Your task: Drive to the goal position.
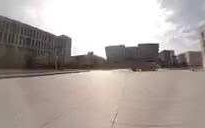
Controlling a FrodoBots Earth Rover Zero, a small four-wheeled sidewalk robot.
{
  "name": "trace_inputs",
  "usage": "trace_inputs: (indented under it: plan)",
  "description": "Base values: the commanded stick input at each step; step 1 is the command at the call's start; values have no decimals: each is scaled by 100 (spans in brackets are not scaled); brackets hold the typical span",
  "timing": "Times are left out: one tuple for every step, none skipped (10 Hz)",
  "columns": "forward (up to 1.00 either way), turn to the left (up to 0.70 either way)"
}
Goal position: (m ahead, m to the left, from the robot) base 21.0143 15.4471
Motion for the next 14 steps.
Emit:
trace_inputs:
  plan:
    - [100,-35]
    - [100,-13]
    - [100,0]
    - [100,0]
    - [100,0]
    - [100,0]
    - [100,0]
    - [100,0]
    - [100,0]
    - [100,0]
    - [100,0]
    - [100,0]
    - [100,0]
    - [100,0]
